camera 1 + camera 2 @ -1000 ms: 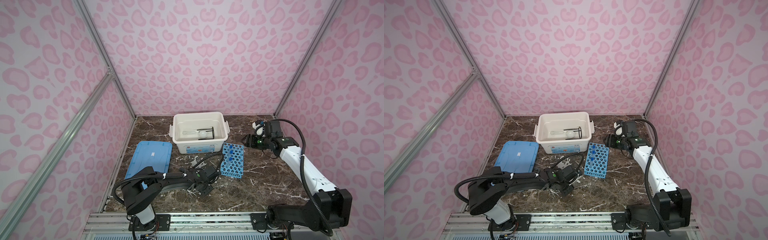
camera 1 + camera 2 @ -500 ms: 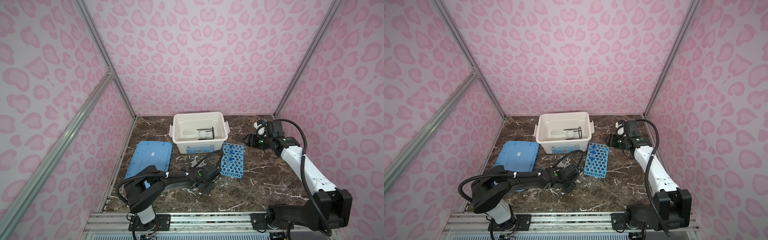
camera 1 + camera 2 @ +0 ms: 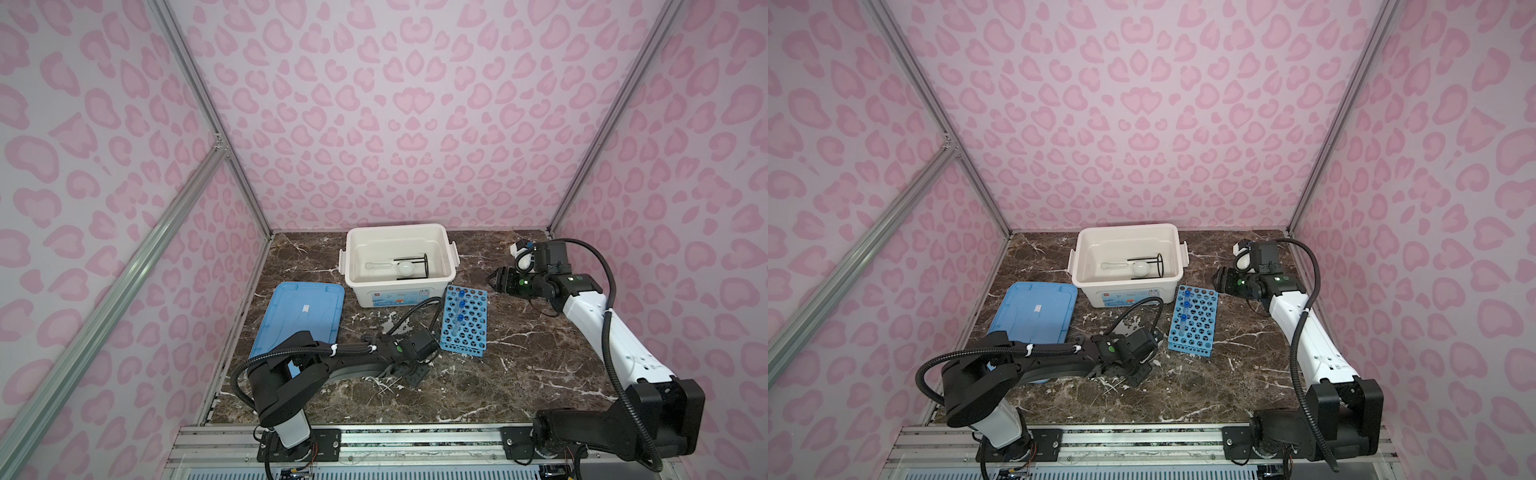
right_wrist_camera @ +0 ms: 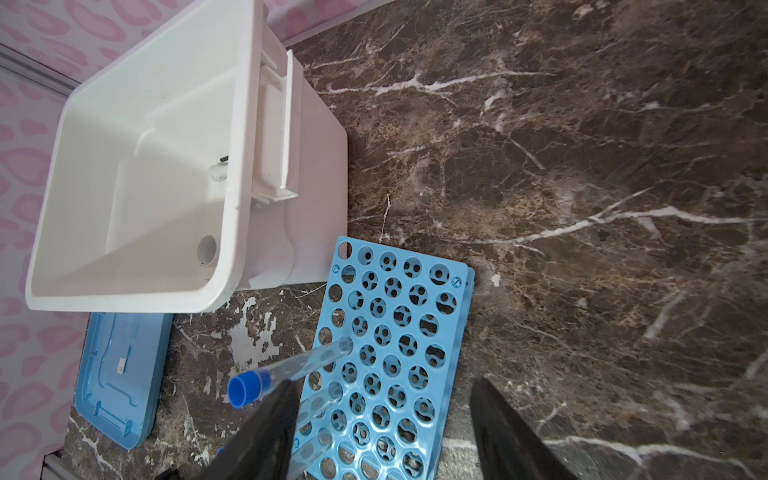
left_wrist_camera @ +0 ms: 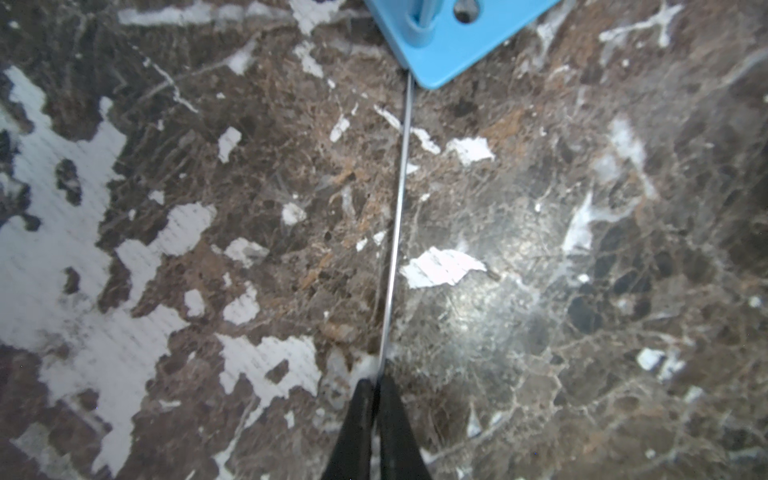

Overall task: Organize the chemistry lab equipment
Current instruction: 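Close the left gripper around the thin metal rod on the table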

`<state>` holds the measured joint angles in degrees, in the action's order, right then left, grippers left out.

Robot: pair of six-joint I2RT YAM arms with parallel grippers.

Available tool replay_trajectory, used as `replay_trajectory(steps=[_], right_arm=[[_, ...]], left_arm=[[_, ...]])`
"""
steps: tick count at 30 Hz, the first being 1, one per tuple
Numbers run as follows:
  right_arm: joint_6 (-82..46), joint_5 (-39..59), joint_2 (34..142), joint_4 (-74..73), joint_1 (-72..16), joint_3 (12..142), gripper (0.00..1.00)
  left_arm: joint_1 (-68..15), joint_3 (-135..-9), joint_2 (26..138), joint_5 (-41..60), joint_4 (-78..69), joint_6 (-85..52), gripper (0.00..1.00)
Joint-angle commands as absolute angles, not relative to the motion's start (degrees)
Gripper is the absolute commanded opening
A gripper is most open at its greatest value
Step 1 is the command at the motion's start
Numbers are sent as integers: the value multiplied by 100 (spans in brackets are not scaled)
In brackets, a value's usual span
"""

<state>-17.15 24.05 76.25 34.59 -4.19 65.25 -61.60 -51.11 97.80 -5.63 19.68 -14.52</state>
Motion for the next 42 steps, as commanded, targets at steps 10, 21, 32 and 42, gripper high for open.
replay_trajectory(steps=[10,21,32,42], right_arm=[[-1670,2443,7615,3463,-330,6530,68],[-1659,2469,7622,3459,-169,6539,68],[-1678,2478,7631,3445,-149,6526,69],[-1781,2521,7645,3340,-146,6499,69]], left_arm=[[-6240,-5071,10063,131,3260,-1675,5],[-6395,-4883,9879,180,3328,-1849,4],[-6579,-4771,9713,250,3304,-2022,4],[-6583,-4783,9331,8,3678,-2158,4]])
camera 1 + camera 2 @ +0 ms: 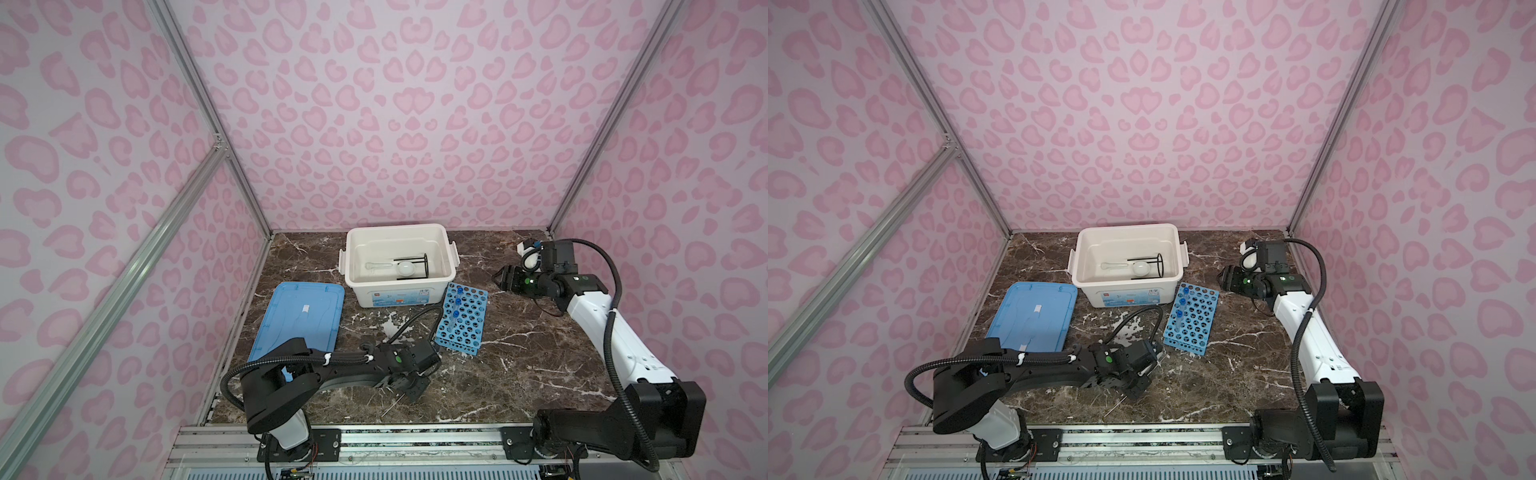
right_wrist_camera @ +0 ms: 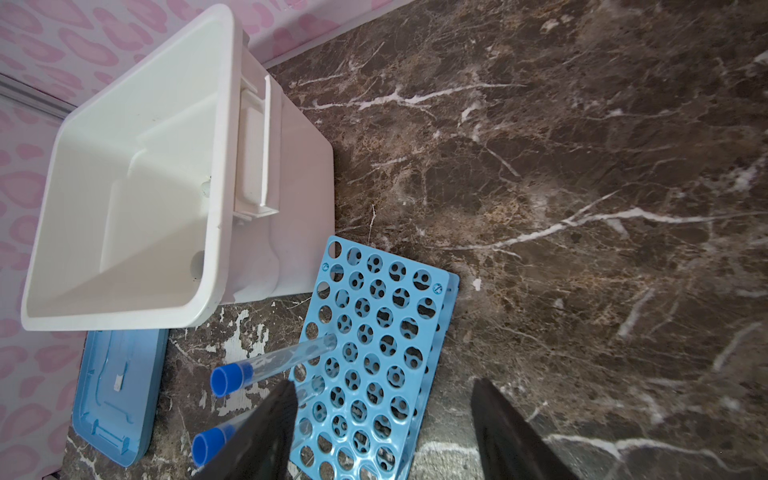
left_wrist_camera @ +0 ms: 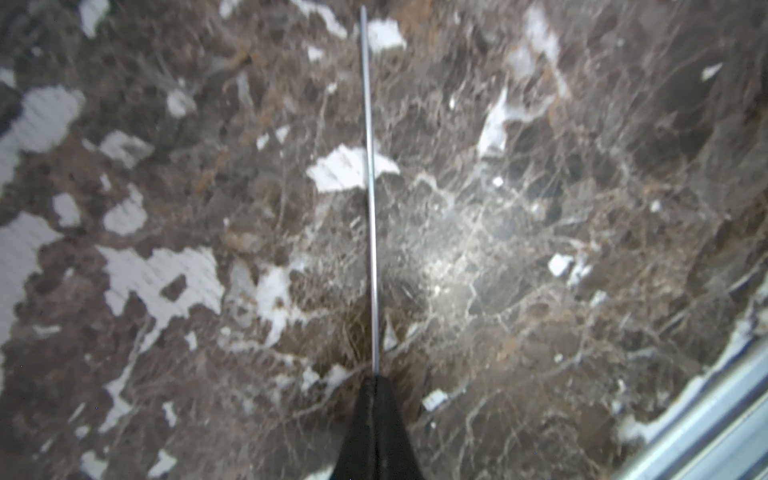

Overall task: Organize the chemistry lab equipment
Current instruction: 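Close the left gripper around the thin metal rod on the table, then lift the metal rod and carry it over the white bin with the left gripper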

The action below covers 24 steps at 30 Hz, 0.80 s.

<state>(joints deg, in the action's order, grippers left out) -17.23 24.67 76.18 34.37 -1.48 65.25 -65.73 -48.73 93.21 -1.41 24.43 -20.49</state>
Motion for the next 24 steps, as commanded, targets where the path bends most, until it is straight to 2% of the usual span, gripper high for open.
replay_trajectory(steps=[1,12,24], right_arm=[[-1785,2534,7670,3321,-145,6499,69],[-1954,2707,7874,3103,-154,6574,68],[-1997,2757,8075,3050,-184,6688,68]], left_arm=[[-6583,-4781,9310,0,3729,-2177,4],[-6528,-4878,8864,-642,3982,-2628,4],[-5895,-5588,9018,-875,4149,-2192,4]])
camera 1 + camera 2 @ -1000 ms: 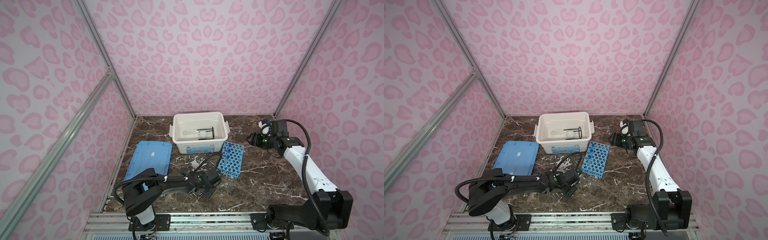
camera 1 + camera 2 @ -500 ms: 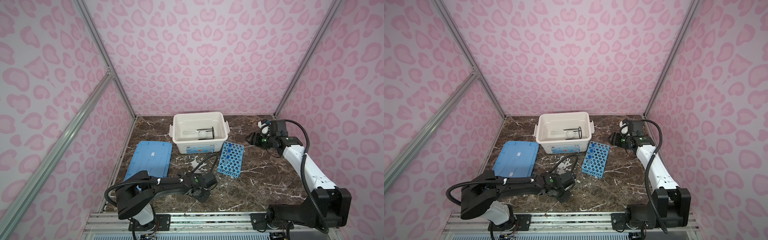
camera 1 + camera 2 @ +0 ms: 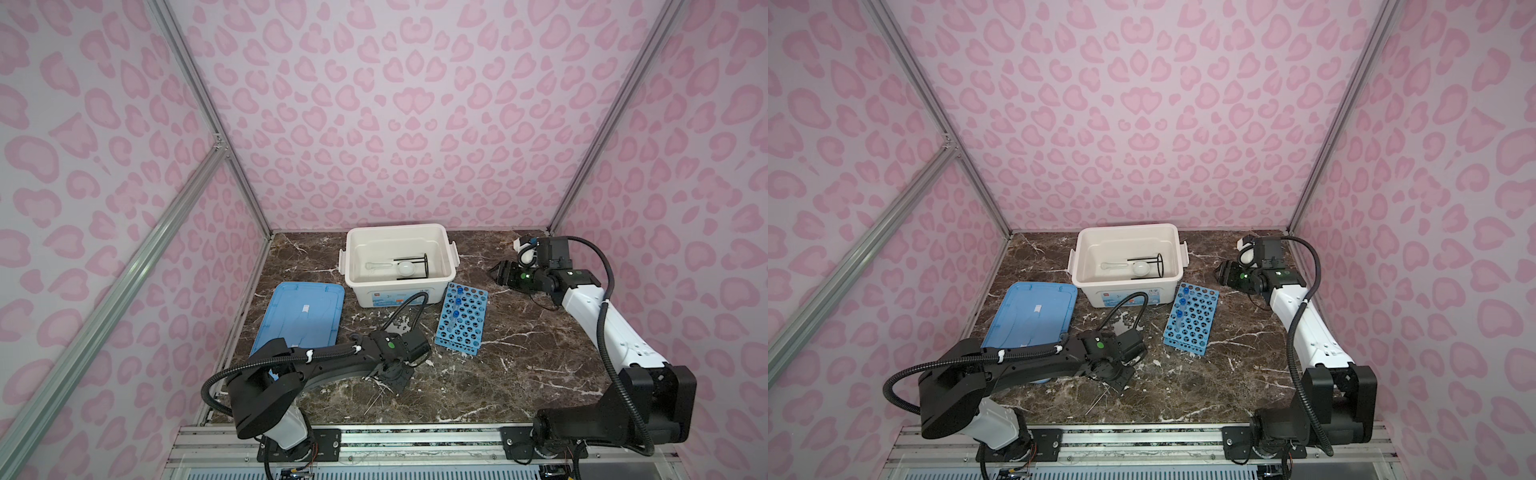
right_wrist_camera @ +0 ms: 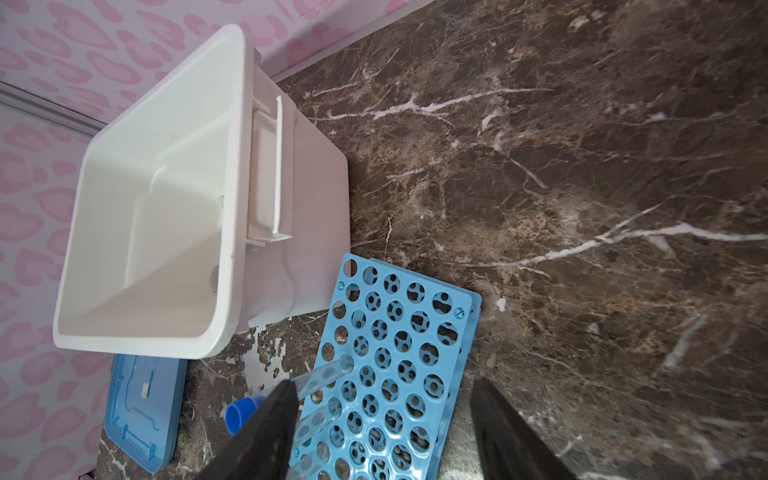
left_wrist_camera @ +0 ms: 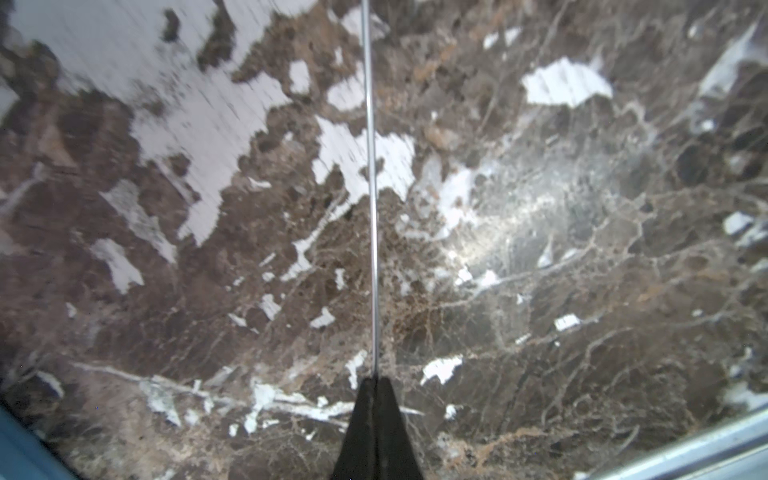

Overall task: Organize the chemistry lab equipment
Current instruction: 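Lift the metal rod and carry it over the white bin with the left gripper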

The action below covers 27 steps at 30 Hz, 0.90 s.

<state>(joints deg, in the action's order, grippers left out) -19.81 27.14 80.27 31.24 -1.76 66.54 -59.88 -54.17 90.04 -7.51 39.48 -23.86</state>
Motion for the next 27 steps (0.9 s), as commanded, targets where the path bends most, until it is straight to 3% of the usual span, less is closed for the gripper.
replay_trajectory(steps=[1,17,27], right_arm=[[-1996,2754,8084,3043,-183,6688,68],[-2018,2955,8652,3023,-430,7438,68],[-2267,2855,9034,2866,-620,7832,67]], left_arm=[[-5853,-5634,8997,-879,4170,-2158,4],[-5273,-6802,8519,-994,4629,-1898,4],[-4942,-7601,8039,-610,5056,-1033,4]])
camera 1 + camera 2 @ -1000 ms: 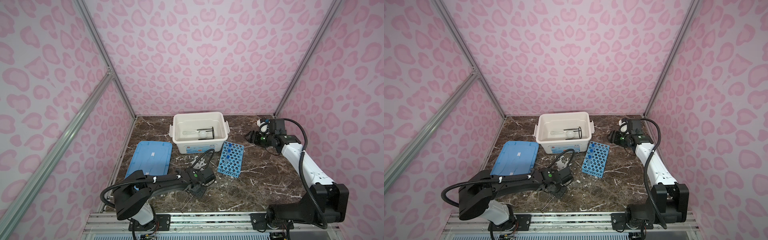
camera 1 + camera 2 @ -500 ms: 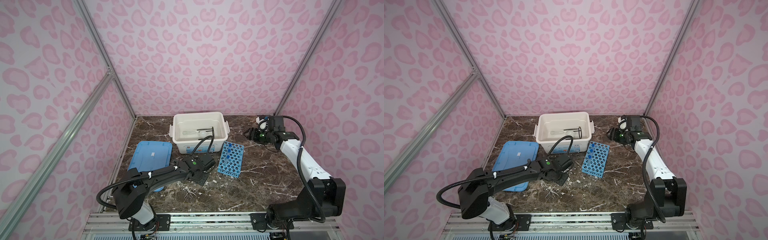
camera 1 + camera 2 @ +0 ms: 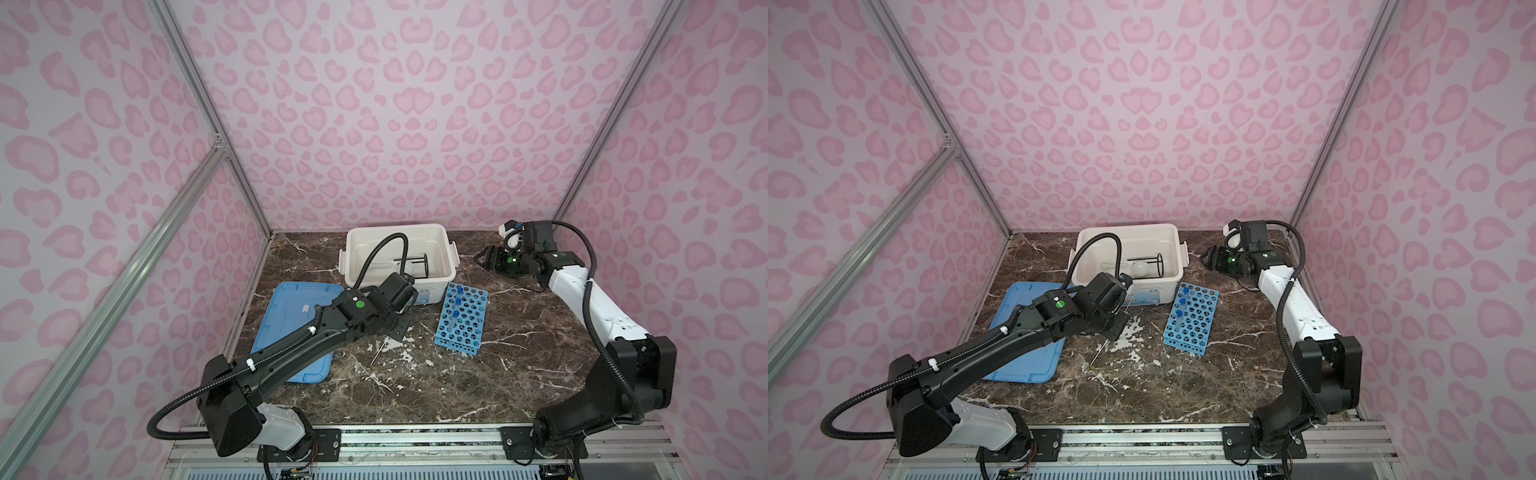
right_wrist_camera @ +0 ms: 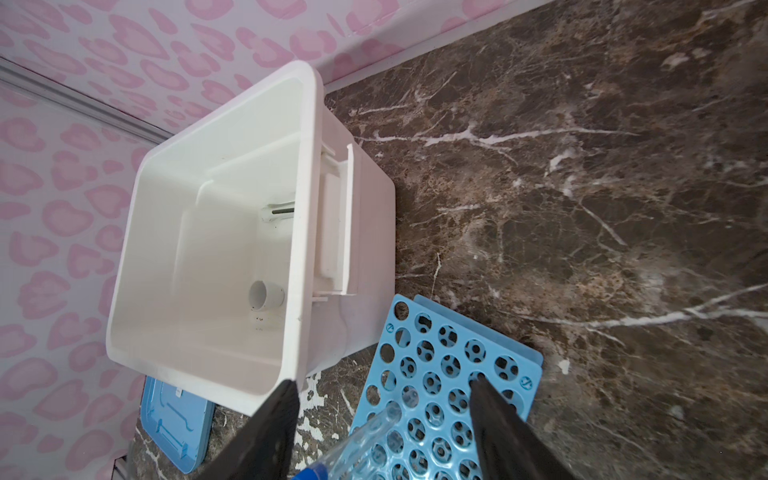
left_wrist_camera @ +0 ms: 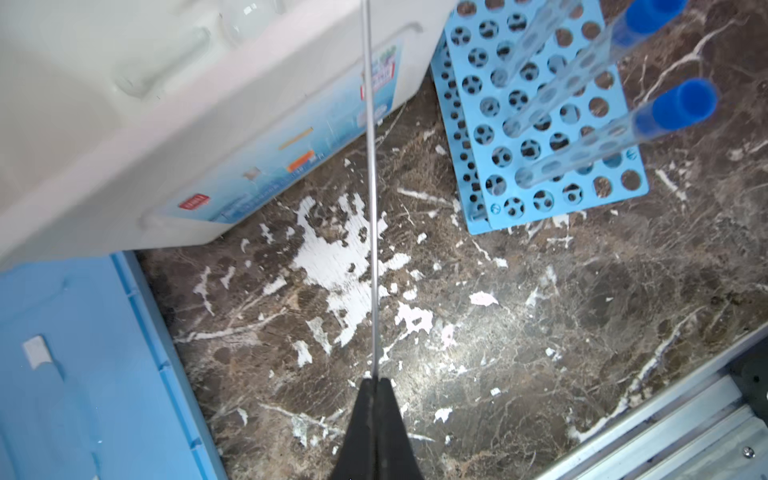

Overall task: Organize the chemistry lab equipment
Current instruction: 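Lift the metal rod and carry it over the white bin with the left gripper, then lower the metal rod into the bin and open the left gripper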

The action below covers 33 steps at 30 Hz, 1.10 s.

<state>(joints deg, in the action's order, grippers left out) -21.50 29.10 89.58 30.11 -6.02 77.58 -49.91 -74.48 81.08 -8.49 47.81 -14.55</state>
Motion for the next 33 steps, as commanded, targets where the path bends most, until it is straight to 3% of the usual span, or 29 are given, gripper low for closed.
replay_trajectory(steps=[1,11,24,33], right_arm=[[-2298,2835,9073,2857,-631,7869,67],[-2461,2664,9530,2829,-919,8376,67],[-2576,2417,9885,2982,-1142,8847,67],[-2619,2290,10063,3144,-1160,9103,67]], left_arm=[[-4918,-7651,8009,-547,5081,-924,4],[-3976,-8754,8368,-371,5260,88,4],[-2751,-10551,10054,280,5239,1220,4],[-2365,-11828,11241,594,5365,1920,4]])
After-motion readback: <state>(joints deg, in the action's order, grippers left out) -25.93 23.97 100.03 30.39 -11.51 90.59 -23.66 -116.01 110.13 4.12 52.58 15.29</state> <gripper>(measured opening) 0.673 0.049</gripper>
